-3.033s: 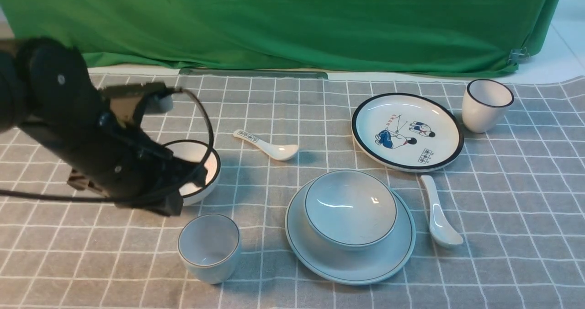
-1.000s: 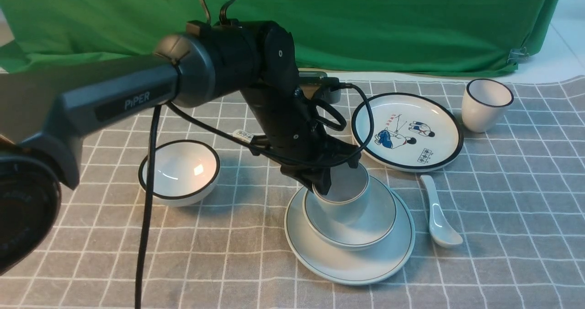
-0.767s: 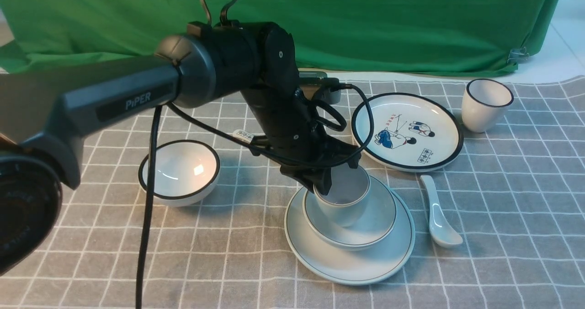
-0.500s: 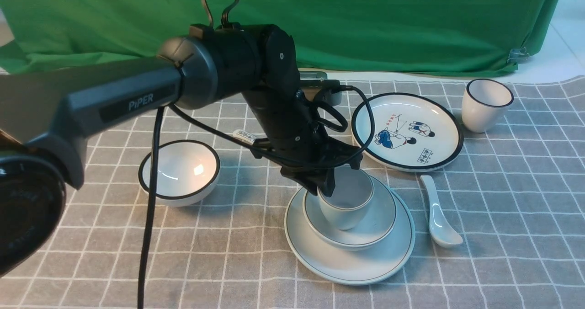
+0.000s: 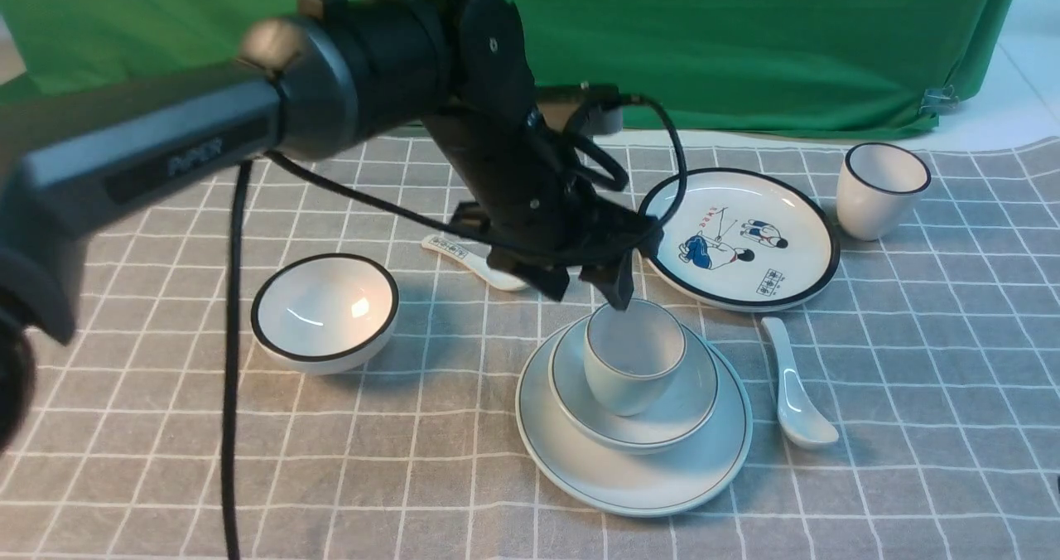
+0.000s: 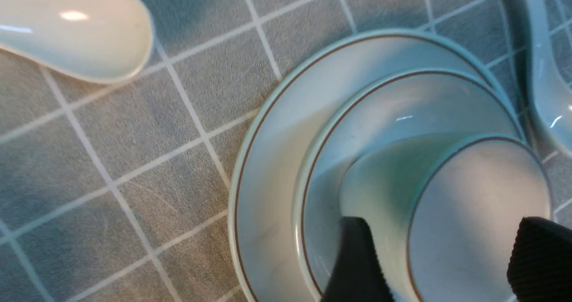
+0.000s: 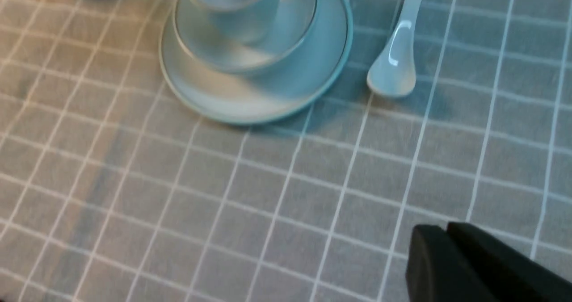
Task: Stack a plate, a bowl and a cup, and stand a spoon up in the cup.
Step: Use the right arm to grab a blue soup spoon
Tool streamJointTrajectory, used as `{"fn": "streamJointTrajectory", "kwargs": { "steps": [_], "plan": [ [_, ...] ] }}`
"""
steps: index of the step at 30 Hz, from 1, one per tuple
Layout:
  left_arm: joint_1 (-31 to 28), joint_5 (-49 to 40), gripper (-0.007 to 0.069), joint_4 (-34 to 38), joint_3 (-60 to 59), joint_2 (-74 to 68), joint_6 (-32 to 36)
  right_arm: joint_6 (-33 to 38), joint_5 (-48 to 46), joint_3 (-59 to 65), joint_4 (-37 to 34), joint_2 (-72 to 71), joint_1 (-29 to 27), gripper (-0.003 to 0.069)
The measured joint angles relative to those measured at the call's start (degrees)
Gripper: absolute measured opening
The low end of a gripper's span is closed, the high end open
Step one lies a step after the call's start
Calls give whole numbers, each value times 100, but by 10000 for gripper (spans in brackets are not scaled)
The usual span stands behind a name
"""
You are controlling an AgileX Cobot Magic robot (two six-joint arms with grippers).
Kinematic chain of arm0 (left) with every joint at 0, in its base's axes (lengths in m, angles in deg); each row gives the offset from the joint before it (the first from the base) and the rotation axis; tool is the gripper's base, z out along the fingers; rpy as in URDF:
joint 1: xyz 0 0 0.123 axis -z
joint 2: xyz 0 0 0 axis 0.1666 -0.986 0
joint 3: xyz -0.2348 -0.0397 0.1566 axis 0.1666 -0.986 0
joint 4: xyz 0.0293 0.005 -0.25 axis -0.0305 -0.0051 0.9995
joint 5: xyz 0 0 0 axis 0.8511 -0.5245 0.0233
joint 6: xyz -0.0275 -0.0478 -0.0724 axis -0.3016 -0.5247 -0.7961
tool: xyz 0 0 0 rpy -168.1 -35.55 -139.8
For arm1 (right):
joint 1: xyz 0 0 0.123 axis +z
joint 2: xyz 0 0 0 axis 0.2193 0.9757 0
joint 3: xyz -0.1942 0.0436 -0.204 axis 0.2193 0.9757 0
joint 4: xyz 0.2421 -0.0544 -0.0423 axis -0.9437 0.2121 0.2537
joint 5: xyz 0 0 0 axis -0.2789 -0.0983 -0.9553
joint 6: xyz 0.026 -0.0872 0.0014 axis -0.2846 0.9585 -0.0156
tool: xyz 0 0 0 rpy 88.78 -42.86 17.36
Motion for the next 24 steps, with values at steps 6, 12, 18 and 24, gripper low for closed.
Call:
{"fn": "streamJointTrajectory", "kwargs": {
  "steps": [6, 12, 18, 24],
  "plan": [
    [0, -316, 268, -455, 0, 643, -12, 120, -322, -702, 0, 747, 0, 69],
    [0, -375, 18, -923, -264, 1787, -40, 138, -716, -1450, 222, 1628, 0, 69],
    [0, 347, 7, -938, -1729, 3359, -149, 138, -901, -1846, 296, 2464, 7, 70],
    [0, 1326, 8, -943, -3680, 4903, -356, 16, -929, -1973, 743, 3137, 7, 122]
  ]
}}
